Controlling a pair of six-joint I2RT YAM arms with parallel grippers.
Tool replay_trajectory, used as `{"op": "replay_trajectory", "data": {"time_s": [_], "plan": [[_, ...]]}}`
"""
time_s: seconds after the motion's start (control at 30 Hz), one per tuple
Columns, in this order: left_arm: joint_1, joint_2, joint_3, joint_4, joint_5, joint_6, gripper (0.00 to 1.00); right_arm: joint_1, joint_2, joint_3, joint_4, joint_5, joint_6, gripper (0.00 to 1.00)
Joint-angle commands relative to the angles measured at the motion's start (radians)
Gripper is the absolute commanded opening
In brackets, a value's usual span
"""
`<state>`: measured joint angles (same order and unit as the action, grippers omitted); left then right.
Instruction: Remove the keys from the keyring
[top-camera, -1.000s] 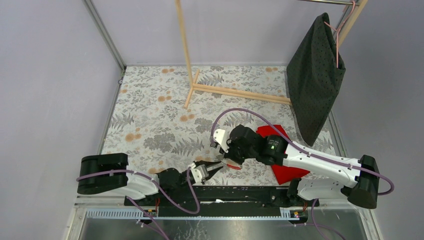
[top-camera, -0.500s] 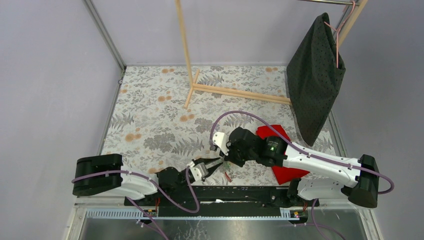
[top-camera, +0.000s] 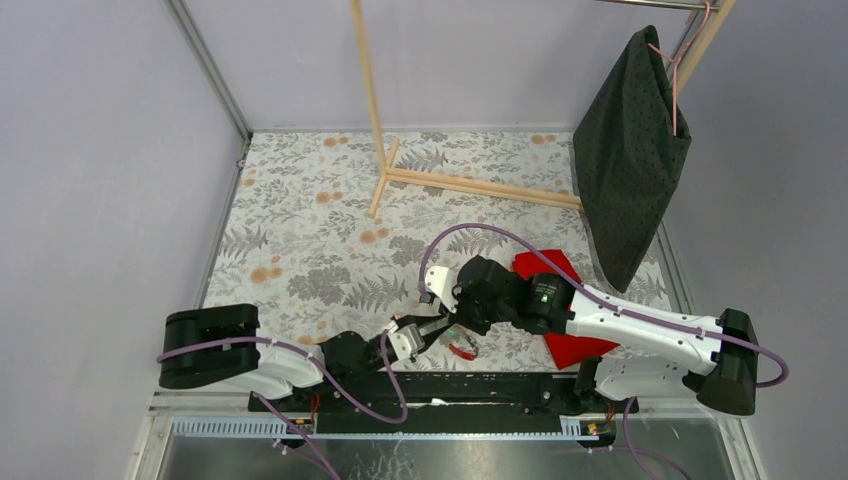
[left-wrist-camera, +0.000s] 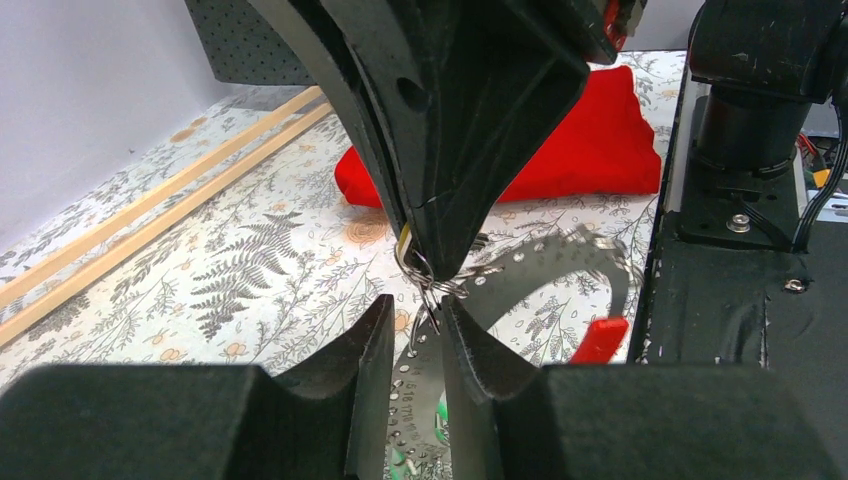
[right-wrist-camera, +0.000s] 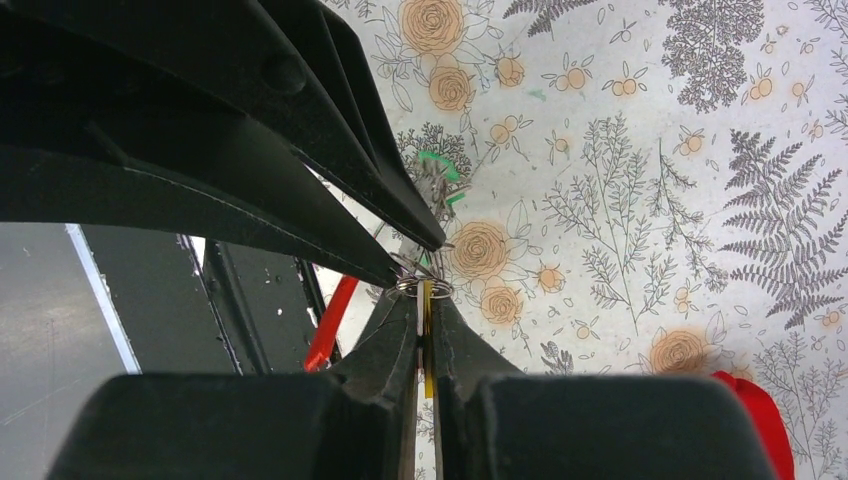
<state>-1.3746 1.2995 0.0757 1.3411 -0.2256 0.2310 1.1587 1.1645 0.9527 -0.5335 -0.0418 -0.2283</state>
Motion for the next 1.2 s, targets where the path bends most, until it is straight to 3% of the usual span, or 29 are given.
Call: {"op": "replay_trajectory", "data": {"time_s": [0.0,0.23,0.33,0.37,0.63,1.17], "plan": [[0.006,0.02,0.04,0.067,0.03,-0.01,0.26,0.014,-0.029,0.047,0.011,0.016,0.001,0.0],[0.006,0.031,0.059,0.038,0.013,-0.003,0.17,0.022,-0.034,0.048,0.008,0.016,0.007,0.0],[0.006,0.023,0.072,0.009,-0.019,0.001,0.01,0.023,-0.034,0.048,-0.004,0.019,0.008,0.0],[0.006,0.018,0.073,0.0,-0.024,0.002,0.0,0.023,-0.032,0.049,-0.013,0.031,0.007,0.0],[0.005,-0.03,0.049,-0.047,-0.032,0.011,0.0,0.023,0.002,0.072,-0.118,0.207,-0.005,0.0],[-0.005,-0.107,0.006,-0.085,0.021,0.042,0.0,0.024,0.06,0.055,-0.154,0.291,0.009,0.0]]}}
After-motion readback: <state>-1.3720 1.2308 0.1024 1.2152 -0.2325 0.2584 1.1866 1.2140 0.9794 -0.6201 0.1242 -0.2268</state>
